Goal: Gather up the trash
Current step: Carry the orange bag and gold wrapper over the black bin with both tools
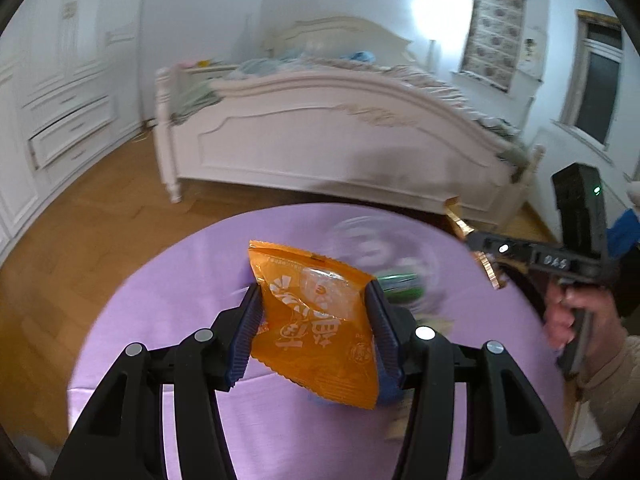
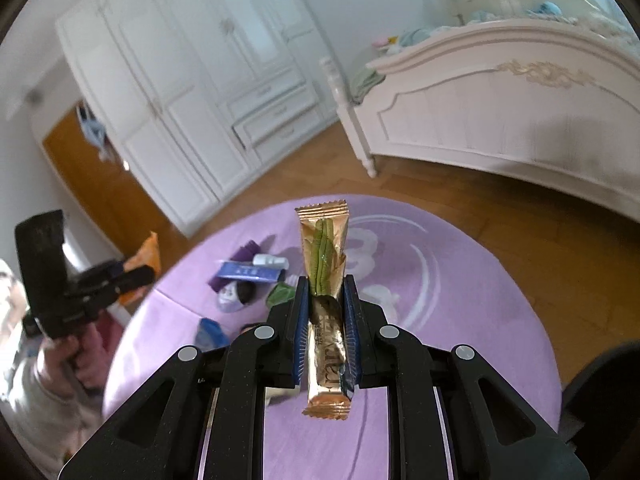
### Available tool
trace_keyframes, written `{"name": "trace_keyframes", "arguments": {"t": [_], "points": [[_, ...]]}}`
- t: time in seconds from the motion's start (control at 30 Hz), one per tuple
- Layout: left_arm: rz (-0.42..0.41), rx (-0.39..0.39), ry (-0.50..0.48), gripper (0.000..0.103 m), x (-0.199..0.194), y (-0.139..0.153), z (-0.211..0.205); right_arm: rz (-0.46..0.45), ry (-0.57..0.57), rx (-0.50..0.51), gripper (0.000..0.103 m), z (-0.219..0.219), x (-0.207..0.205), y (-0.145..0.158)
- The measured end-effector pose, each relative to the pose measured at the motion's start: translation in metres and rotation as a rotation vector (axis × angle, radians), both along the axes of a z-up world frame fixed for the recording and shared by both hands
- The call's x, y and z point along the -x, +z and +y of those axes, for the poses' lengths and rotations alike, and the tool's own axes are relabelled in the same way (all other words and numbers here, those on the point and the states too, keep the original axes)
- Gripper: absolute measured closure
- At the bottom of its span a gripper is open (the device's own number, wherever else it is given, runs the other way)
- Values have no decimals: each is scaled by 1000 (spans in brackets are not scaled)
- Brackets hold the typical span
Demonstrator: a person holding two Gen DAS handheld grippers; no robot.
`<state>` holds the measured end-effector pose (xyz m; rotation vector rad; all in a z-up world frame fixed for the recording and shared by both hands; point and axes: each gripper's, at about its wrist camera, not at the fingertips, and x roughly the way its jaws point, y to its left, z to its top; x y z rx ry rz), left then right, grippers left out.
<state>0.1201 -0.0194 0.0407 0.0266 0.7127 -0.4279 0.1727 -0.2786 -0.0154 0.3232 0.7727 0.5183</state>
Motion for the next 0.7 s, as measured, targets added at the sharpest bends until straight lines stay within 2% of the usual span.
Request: {"name": "trace_keyframes", "arguments": {"t": [0.13, 0.33, 0.47, 0.7], "points": [[-2, 26, -87, 51, 4, 4, -49, -5, -65, -56, 86, -35, 25, 2], [39, 78, -216, 50, -2, -6, -131, -7, -183, -101, 85, -99, 53, -1], [65, 87, -310, 50, -1, -14, -190, -2, -267, -130, 85, -143, 72, -8], [117, 86, -424, 50, -2, -34, -262, 16, -391, -163, 85, -203, 95, -25]]}}
